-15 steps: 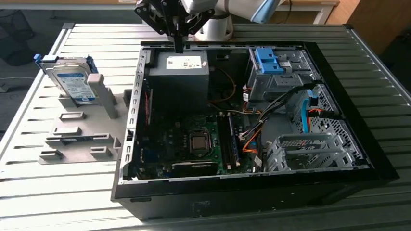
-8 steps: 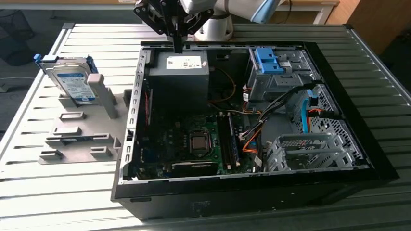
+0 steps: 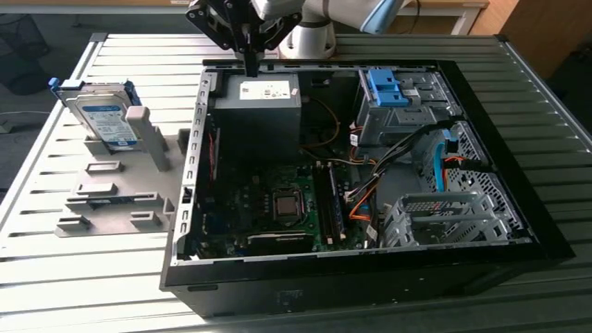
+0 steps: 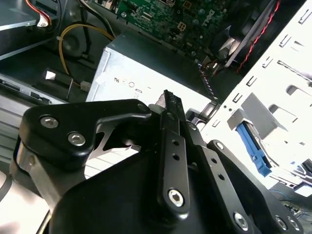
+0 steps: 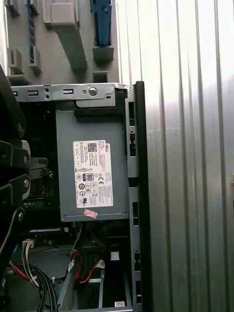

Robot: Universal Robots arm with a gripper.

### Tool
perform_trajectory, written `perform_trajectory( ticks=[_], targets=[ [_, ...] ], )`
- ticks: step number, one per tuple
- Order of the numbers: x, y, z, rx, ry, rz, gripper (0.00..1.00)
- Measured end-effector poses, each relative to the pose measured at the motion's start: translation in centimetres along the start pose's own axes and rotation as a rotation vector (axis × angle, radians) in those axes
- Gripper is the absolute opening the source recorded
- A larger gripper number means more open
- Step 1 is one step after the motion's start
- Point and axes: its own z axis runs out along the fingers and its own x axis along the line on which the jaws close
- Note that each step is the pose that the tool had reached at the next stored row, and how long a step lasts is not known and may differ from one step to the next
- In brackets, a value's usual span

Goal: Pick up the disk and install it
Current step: 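Reach for the disk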

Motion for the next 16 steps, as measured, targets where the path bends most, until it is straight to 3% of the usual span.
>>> perform_trajectory(
  ticks=[16],
  targets=[
    [0.42,-0.04,-0.02,0.0001,0.0,0.0,0.11]
  ],
)
